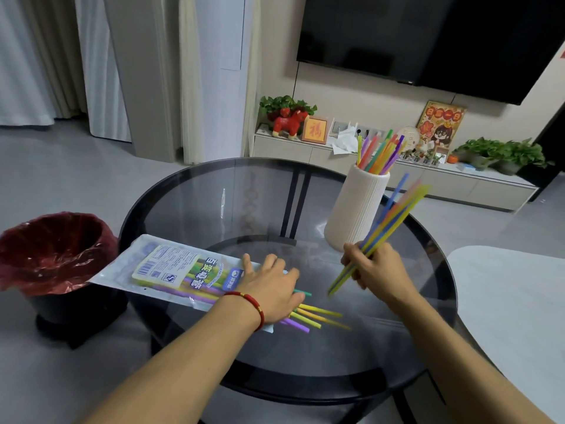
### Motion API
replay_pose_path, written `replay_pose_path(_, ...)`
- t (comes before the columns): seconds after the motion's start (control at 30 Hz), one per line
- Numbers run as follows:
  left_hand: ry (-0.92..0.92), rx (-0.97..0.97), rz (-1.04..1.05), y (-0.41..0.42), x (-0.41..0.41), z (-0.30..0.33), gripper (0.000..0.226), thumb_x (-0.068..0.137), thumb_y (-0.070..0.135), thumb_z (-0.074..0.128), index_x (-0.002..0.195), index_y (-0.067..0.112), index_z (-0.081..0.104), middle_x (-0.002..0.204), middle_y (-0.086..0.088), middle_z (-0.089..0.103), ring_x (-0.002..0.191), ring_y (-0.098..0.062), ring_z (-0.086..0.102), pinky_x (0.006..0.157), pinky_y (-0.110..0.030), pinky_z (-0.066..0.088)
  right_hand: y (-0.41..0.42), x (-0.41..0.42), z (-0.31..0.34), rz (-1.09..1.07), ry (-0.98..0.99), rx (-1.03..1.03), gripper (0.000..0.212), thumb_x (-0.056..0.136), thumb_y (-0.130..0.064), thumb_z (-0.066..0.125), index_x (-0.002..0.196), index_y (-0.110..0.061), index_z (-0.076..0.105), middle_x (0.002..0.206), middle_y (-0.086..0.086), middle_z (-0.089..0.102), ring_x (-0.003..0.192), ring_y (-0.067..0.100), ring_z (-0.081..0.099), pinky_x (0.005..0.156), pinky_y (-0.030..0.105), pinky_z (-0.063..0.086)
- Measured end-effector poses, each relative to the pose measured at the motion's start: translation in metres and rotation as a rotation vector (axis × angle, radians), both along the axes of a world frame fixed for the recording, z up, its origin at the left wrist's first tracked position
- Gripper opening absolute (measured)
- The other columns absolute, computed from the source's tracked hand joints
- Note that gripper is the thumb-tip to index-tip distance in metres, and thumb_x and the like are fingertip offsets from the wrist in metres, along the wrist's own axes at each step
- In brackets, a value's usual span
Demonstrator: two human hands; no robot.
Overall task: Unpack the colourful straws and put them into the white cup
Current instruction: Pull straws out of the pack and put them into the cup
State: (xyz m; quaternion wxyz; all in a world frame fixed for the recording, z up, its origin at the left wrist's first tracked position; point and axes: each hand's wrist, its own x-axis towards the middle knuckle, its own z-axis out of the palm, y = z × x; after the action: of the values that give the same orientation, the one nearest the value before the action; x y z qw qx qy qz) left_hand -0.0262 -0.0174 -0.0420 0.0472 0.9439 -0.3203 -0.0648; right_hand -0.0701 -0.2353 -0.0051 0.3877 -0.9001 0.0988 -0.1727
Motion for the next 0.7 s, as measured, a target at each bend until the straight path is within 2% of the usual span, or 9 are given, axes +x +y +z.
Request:
replay_pose_path(0.07, 0.006, -0.021, 0.019, -0.004, -0.002, -0.004, 0.047, 0.099, 0.048, 0.032, 0.135, 0.020, 0.045, 0.143, -0.011, 0.038, 0.143, -0.026, 0.016, 0.111, -0.074, 0.005, 0.003, -0.005, -0.012, 0.007, 0.138, -0.002, 0.039, 0.100, -0.023, 0.061, 0.066, -0.012, 0.076, 0.056, 0.012, 0.072, 0.047, 0.019, 0.064, 0.058, 0.032, 0.055)
replay_pose_path(0.13, 0.022, -0.039, 0.034, -0.008, -0.004, -0.008, 0.049, 0.100, 0.048, 0.030, 0.137, 0.019, 0.043, 0.147, -0.013, 0.034, 0.146, -0.027, 0.008, 0.113, -0.072, 0.002, 0.001, -0.006, -0.017, -0.015, 0.153, -0.017, 0.040, 0.100, -0.022, 0.059, 0.065, -0.010, 0.075, 0.058, 0.011, 0.073, 0.051, 0.017, 0.065, 0.059, 0.032, 0.055)
replay_pose_path(0.27, 0.021, -0.044, 0.033, -0.011, -0.004, -0.008, 0.050, 0.101, 0.048, 0.026, 0.138, 0.019, 0.042, 0.151, -0.014, 0.031, 0.148, -0.029, 0.005, 0.113, -0.072, 0.000, 0.002, -0.005, -0.009, -0.101, -0.032, 0.251, 0.051, 0.108, -0.025, 0.048, 0.070, 0.003, 0.068, 0.055, 0.010, 0.068, 0.048, 0.018, 0.061, 0.052, 0.033, 0.054)
replay_pose_path(0.33, 0.025, -0.048, 0.030, -0.011, -0.004, -0.008, 0.051, 0.101, 0.048, 0.026, 0.139, 0.019, 0.042, 0.153, -0.012, 0.030, 0.149, -0.029, 0.004, 0.113, -0.072, -0.001, 0.003, -0.005, -0.004, -0.141, -0.134, 0.306, 0.053, 0.109, -0.026, 0.045, 0.066, -0.002, 0.067, 0.058, 0.012, 0.068, 0.054, 0.019, 0.061, 0.055, 0.033, 0.053)
replay_pose_path(0.4, 0.030, -0.048, 0.027, -0.011, -0.005, -0.007, 0.052, 0.101, 0.049, 0.026, 0.140, 0.020, 0.042, 0.155, -0.011, 0.029, 0.149, -0.029, 0.003, 0.113, -0.071, -0.003, 0.002, -0.005, 0.000, -0.173, -0.192, 0.261, 0.051, 0.108, -0.027, 0.043, 0.066, -0.008, 0.066, 0.066, 0.013, 0.065, 0.064, 0.021, 0.059, 0.063, 0.036, 0.050)
replay_pose_path(0.47, 0.029, -0.052, 0.026, -0.011, -0.006, -0.007, 0.052, 0.101, 0.049, 0.026, 0.141, 0.021, 0.042, 0.155, -0.012, 0.028, 0.150, -0.029, 0.001, 0.113, -0.071, -0.004, 0.002, -0.007, 0.002, -0.192, -0.229, 0.173, 0.051, 0.109, -0.030, 0.039, 0.071, -0.007, 0.065, 0.071, 0.012, 0.058, 0.069, 0.022, 0.054, 0.065, 0.037, 0.048)
replay_pose_path(0.57, 0.036, -0.077, 0.027, -0.012, -0.008, -0.006, 0.051, 0.101, 0.049, 0.026, 0.141, 0.022, 0.042, 0.155, -0.012, 0.027, 0.150, -0.029, -0.002, 0.113, -0.072, -0.005, 0.003, -0.007, 0.004, -0.193, -0.255, 0.173, 0.051, 0.110, -0.036, 0.037, 0.076, -0.007, 0.063, 0.079, 0.008, 0.060, 0.075, 0.023, 0.057, 0.070, 0.037, 0.053)
replay_pose_path(0.7, 0.040, -0.084, 0.021, -0.014, -0.008, -0.007, 0.051, 0.100, 0.049, 0.026, 0.140, 0.021, 0.042, 0.155, -0.013, 0.026, 0.150, -0.028, -0.002, 0.111, -0.072, -0.006, 0.005, -0.011, 0.002, -0.109, -0.153, 0.058, 0.045, 0.110, -0.031, 0.043, 0.079, -0.009, 0.066, 0.077, 0.006, 0.064, 0.072, 0.023, 0.063, 0.070, 0.042, 0.057)
